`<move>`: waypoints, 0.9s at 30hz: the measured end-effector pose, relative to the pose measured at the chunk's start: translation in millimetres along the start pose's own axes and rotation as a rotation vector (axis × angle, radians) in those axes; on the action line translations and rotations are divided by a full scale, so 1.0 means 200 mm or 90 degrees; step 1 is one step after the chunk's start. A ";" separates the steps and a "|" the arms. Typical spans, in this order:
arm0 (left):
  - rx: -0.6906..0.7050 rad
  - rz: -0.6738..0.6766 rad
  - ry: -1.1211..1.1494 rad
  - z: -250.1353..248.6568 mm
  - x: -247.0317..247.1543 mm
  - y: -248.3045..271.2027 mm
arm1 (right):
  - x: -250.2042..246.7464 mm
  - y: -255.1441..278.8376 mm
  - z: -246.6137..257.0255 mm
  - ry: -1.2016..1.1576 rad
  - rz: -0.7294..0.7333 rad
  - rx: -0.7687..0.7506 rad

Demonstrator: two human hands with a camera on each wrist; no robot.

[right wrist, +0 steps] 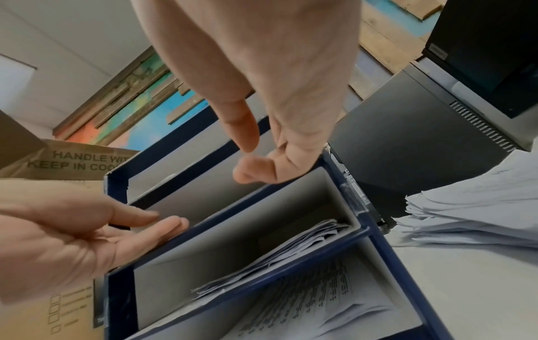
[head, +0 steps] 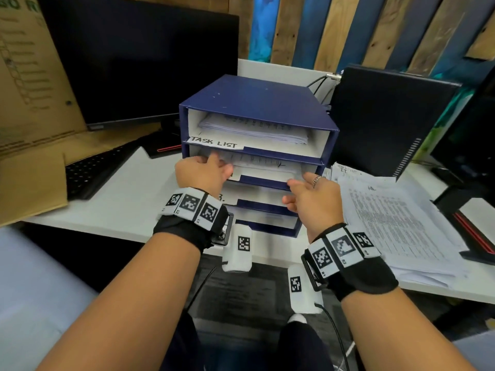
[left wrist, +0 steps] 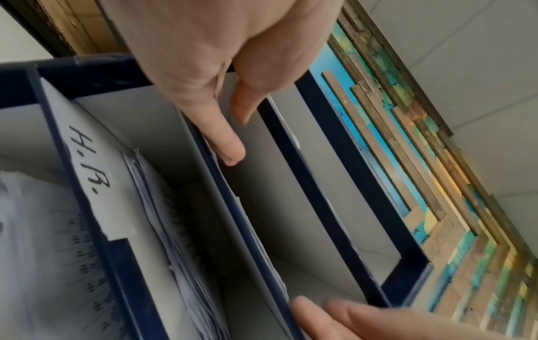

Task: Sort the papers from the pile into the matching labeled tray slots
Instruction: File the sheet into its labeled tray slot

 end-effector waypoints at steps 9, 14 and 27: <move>0.034 0.022 -0.010 0.00 0.07 0.05 | 0.04 0.00 -0.02 0.000 0.089 0.012; 0.111 0.064 -0.065 -0.02 0.20 0.24 | -0.09 0.02 0.04 0.049 0.021 -0.045; 0.097 0.565 -0.416 0.37 1.08 0.72 | -0.88 -0.26 -0.20 0.694 -0.030 0.060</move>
Point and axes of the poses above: each hand's wrist, its own y-axis away from the middle knuckle, its own x-axis out of the palm, z = x × y, the point moved 7 cm from there along -y, towards the middle knuckle, and after that the axes turned 4 degrees about -y, right-handed, at the moved point
